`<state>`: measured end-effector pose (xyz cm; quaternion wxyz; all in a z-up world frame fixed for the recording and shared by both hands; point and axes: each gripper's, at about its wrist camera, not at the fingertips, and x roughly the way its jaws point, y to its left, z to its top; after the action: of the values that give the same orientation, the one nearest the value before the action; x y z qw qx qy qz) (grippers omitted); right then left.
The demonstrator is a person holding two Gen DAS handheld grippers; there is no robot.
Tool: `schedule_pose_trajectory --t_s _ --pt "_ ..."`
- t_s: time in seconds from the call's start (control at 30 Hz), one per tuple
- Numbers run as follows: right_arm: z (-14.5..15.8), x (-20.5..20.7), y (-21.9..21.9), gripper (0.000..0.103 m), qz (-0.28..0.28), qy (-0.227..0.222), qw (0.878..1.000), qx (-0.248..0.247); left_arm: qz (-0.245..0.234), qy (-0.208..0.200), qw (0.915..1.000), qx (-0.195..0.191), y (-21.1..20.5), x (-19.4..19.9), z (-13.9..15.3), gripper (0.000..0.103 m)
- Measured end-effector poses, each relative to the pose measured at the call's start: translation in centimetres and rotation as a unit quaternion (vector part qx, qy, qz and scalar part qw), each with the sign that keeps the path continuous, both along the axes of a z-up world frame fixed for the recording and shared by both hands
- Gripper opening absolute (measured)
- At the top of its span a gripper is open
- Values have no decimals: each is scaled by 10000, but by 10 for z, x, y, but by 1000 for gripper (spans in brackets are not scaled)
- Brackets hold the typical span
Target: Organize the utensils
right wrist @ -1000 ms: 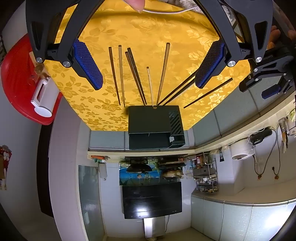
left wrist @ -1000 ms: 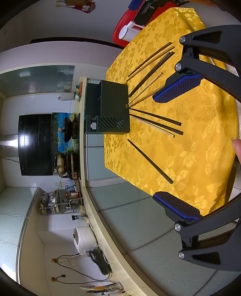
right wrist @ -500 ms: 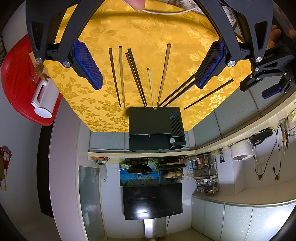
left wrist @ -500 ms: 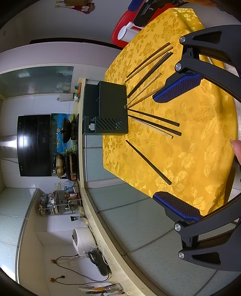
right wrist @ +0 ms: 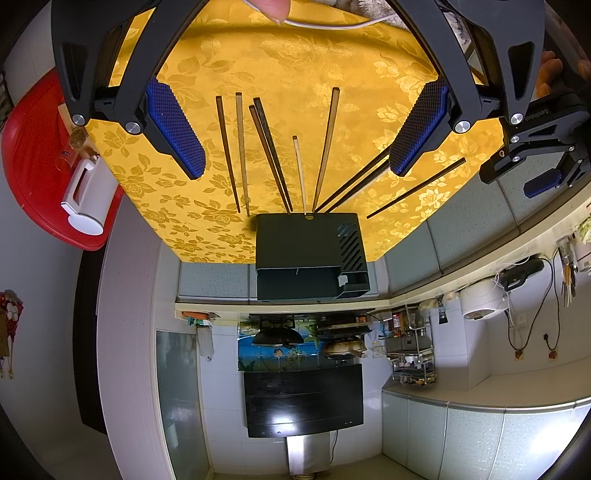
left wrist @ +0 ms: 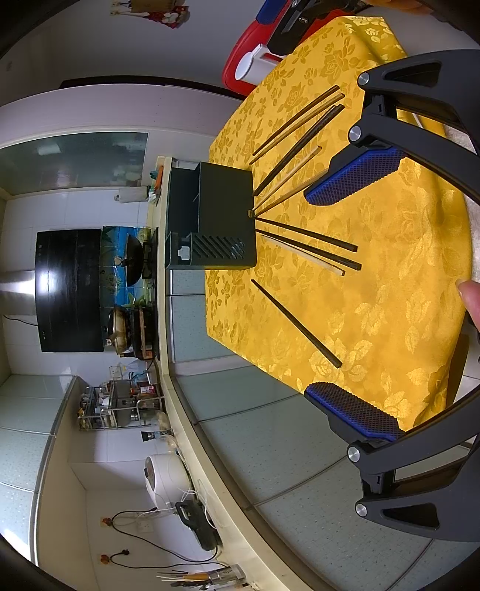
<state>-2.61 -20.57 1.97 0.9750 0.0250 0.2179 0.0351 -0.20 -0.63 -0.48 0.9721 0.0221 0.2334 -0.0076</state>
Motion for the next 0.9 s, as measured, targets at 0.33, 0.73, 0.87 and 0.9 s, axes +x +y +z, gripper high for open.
schedule_pose_trajectory --t_s 0.33,0.73,0.87,0.9 --pt "-3 -3 -1 97 5 -59 10000 -14 -34 -53 10000 -35 -1 -6 -1 93" --pt "-2 -4 -1 97 6 -57 10000 -6 -34 -62 10000 -26 -2 -6 -1 93" --pt "-1 -4 -1 97 1 -56 10000 -7 -35 -64 10000 -27 -1 -6 -1 93" --pt "-2 -4 -1 97 0 -56 10000 -9 -34 -63 10000 -24 -1 -6 -1 93"
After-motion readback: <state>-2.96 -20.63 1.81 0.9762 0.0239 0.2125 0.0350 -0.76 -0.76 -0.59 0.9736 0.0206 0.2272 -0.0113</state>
